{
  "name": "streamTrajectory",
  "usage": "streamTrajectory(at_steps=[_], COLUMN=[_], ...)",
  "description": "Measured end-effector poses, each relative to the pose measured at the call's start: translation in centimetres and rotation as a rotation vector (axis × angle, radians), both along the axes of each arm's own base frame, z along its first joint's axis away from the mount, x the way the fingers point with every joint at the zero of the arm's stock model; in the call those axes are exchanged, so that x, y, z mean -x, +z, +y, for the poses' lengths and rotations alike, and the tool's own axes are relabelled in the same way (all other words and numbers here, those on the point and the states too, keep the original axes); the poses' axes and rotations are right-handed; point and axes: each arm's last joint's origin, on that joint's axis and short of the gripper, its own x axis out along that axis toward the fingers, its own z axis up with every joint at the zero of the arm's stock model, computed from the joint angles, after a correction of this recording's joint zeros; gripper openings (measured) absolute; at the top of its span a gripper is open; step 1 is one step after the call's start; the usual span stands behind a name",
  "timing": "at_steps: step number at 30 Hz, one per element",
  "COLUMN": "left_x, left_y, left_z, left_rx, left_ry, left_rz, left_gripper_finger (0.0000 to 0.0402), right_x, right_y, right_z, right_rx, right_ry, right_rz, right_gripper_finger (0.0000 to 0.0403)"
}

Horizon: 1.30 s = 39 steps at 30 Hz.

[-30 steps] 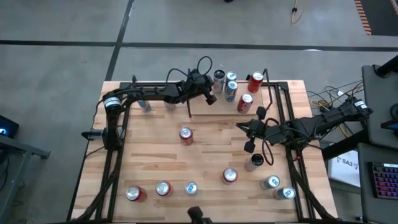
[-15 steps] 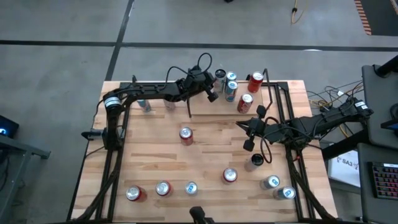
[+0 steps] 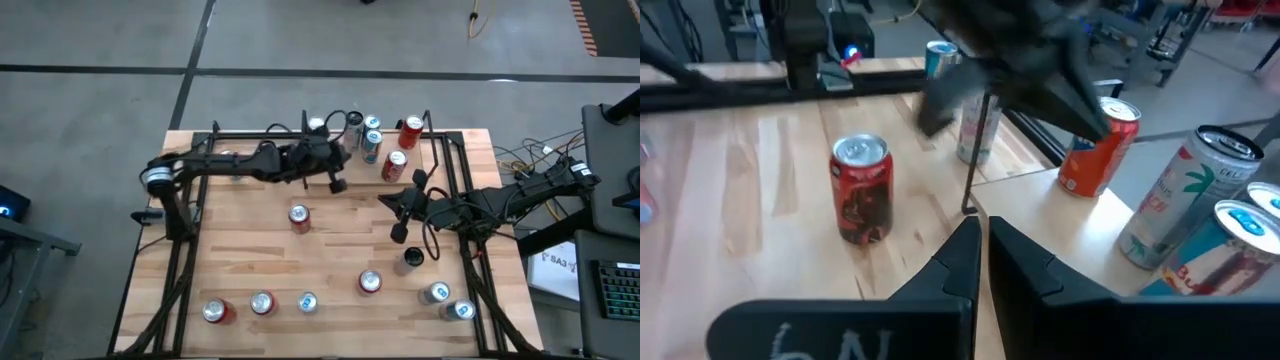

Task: Place canned beverage on shelf
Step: Put the dark red soda can on the shelf

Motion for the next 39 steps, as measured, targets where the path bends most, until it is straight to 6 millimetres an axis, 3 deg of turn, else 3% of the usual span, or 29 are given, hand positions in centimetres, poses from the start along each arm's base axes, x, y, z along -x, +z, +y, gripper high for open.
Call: streamTrajectory(at_steps=[4, 8, 15, 20, 24, 31, 39], left_x=[2.8, 6.8, 13.5, 17.2, 19.1, 21.2, 23.6], left_y=[1.6, 2.9, 3.1, 2.6, 1.8, 2.1, 3.0], left_z=[-2.0, -3.8, -5.4, -5.8, -6.0, -6.3, -6.5], left_rx=[-0.015, -0.020, -0.028, -0.056, -0.097, -0.146, -0.137], left_ry=[-0.043, -0.074, -0.118, -0.122, -0.131, -0.138, -0.134], left_rz=[-0.026, -0.074, -0.220, -0.310, -0.341, -0.379, -0.405], left_gripper_finger=[0.0000, 0.0000, 0.0000, 0.0000, 0.0000, 0.0000, 0.0000], right_x=[-0.4, -1.6, -3.8, -5.9, -7.7, -11.3, -15.0], right_y=[0.0, -0.2, 0.0, 1.1, 2.5, 4.8, 5.5], right_z=[0.1, 0.5, 1.2, 1.8, 2.4, 3.2, 3.5], right_rx=[-0.054, -0.086, -0.131, -0.151, -0.141, -0.103, -0.072], right_ry=[-0.015, 0.005, 0.023, 0.017, 0.016, 0.002, -0.018], right_rz=[-0.045, -0.086, -0.138, -0.145, -0.111, 0.017, 0.142], right_gripper_finger=[0.0013, 0.0013, 0.0013, 0.0013, 0.0013, 0.0013, 0.0013])
